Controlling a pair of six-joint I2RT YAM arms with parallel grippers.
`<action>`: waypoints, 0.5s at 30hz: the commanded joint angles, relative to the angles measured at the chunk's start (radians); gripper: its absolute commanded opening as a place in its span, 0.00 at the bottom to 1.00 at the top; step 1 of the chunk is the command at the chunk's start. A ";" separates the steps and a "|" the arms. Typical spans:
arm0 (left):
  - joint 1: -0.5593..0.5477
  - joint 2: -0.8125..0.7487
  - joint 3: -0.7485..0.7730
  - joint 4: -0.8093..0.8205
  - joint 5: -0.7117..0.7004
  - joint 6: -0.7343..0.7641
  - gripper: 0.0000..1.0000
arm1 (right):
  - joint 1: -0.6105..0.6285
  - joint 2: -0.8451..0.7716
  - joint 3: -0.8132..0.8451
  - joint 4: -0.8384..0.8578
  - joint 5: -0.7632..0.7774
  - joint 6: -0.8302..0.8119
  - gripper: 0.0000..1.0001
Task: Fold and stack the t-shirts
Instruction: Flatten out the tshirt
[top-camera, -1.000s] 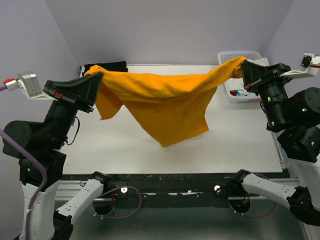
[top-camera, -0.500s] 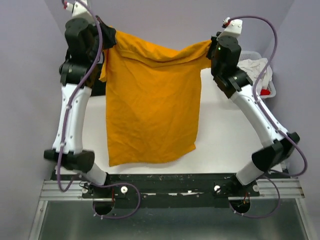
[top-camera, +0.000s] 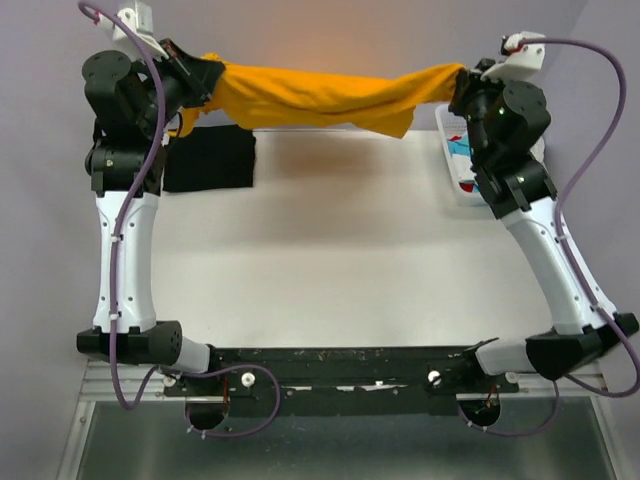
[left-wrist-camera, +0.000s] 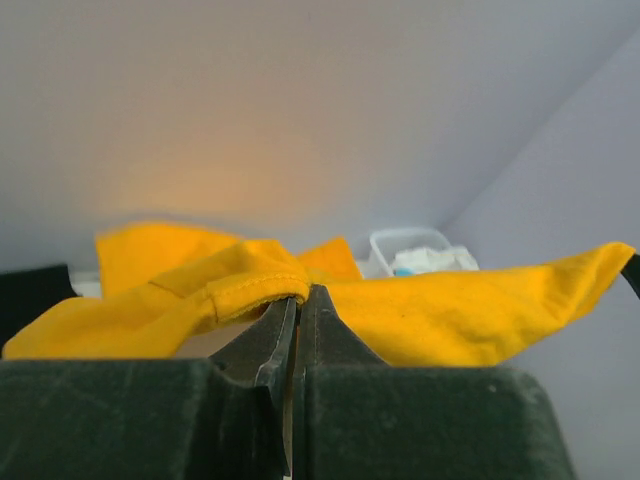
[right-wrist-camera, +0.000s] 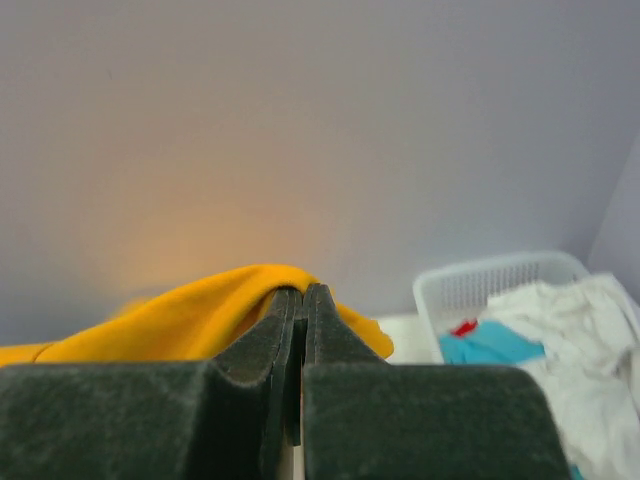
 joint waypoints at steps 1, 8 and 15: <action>0.001 -0.107 -0.375 0.080 0.169 -0.015 0.00 | -0.004 -0.166 -0.355 -0.073 -0.035 0.114 0.01; -0.124 -0.386 -1.158 0.168 0.022 -0.148 0.00 | -0.004 -0.386 -0.692 -0.527 -0.106 0.474 0.02; -0.213 -0.613 -1.389 -0.069 -0.286 -0.243 0.98 | -0.003 -0.546 -0.877 -0.761 0.080 0.664 0.78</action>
